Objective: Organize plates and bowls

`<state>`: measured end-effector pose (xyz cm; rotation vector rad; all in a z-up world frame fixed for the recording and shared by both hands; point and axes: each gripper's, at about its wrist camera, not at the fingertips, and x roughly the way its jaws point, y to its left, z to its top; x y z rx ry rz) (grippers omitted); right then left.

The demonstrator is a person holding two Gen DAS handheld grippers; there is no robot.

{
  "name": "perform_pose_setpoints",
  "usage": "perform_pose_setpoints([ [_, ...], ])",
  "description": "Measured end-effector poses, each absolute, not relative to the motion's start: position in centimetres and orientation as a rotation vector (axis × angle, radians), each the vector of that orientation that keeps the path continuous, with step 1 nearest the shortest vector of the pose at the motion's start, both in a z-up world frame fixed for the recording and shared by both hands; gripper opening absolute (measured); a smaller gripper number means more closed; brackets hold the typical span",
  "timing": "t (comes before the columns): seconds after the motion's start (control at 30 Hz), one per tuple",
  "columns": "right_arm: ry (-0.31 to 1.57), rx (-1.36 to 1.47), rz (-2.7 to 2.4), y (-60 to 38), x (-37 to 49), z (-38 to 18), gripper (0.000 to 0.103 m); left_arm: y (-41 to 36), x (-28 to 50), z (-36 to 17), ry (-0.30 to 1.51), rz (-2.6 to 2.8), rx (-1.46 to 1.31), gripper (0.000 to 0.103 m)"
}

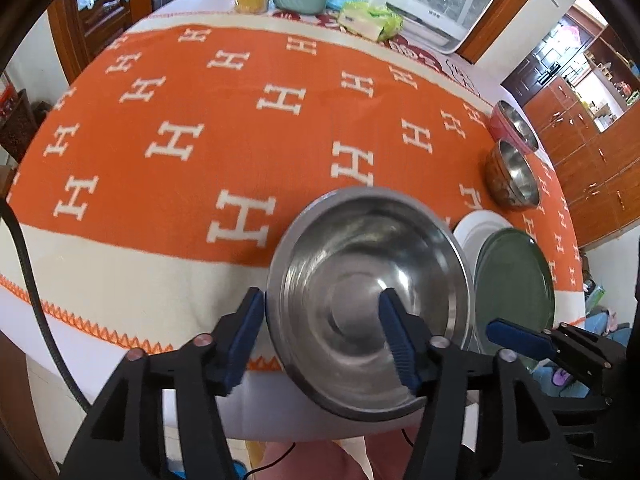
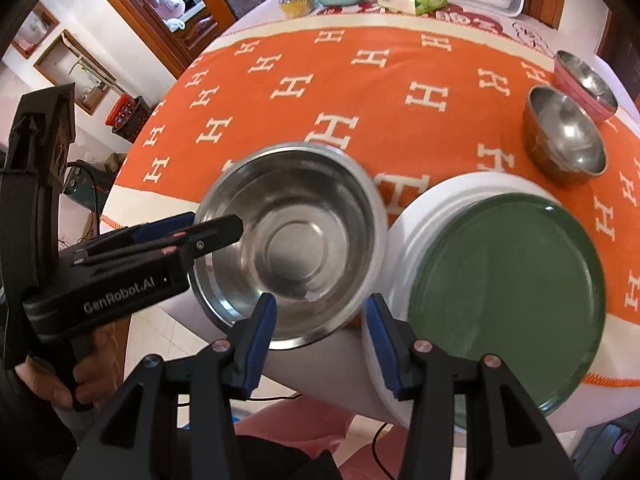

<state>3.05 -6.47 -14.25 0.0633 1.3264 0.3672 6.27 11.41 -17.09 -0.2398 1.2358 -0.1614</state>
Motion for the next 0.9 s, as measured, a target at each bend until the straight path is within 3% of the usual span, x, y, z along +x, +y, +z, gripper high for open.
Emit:
perform_pose_setpoints([
  [0.7,1.136,0.058,0.475,-15.2,4.6,-9.6,0.048,1.5,7.6,-10.1,1.099,-0.138,-0.206,0.069],
  [0.9,1.102,0.056,0.5,-19.3,5.5,-8.4,0.058,-2.9,8.3,-8.8,1.094,-0.112,-0.192,0.071],
])
